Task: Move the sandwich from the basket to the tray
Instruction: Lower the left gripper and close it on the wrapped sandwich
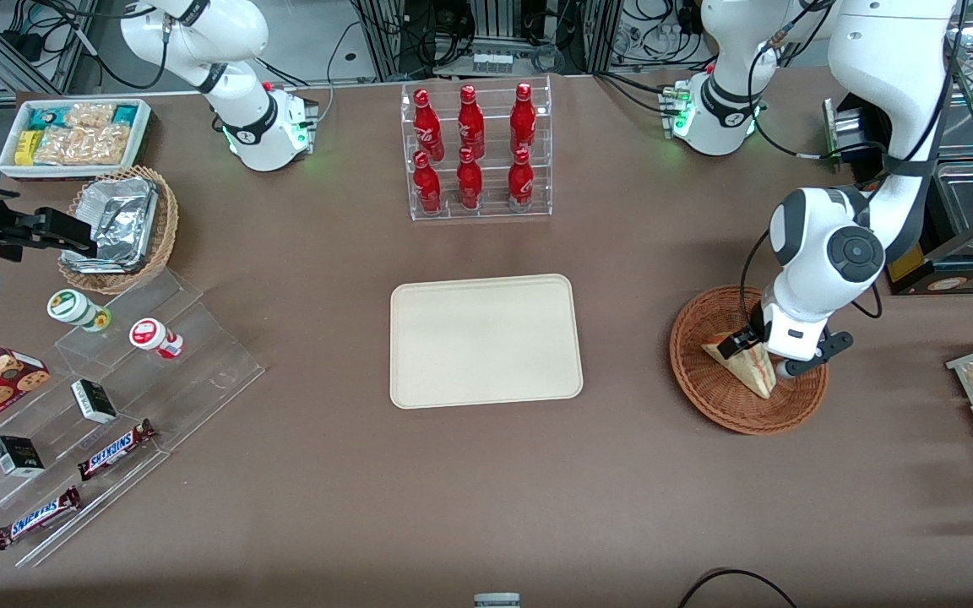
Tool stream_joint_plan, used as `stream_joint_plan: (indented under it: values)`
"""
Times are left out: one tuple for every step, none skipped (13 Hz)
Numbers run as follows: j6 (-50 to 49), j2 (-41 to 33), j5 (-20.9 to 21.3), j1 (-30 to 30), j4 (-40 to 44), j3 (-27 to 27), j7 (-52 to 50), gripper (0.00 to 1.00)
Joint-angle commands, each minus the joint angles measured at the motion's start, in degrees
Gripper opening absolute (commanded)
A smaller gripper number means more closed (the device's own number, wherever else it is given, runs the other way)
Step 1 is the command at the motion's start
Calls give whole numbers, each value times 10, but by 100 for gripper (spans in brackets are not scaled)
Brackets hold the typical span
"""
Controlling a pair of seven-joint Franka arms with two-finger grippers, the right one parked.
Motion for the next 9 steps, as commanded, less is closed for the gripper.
stream_joint_plan:
  values:
    - [13,-1,3,-3,-6,2,-12,9]
    - [13,-1,3,-2,-5,2,-11,0]
    - [10,-2,3,-2,-5,2,-9,0]
    - [10,-4,3,-2,-4,2,-8,0]
    - [8,-8,3,-2,-3,2,-7,0]
    - [5,-10,3,-2,-2,3,-6,0]
    - [-1,-18,3,-1,-1,3,-6,0]
    - [-16,-27,3,-1,5,3,-5,0]
    - [-39,-34,3,-1,18,3,-4,0]
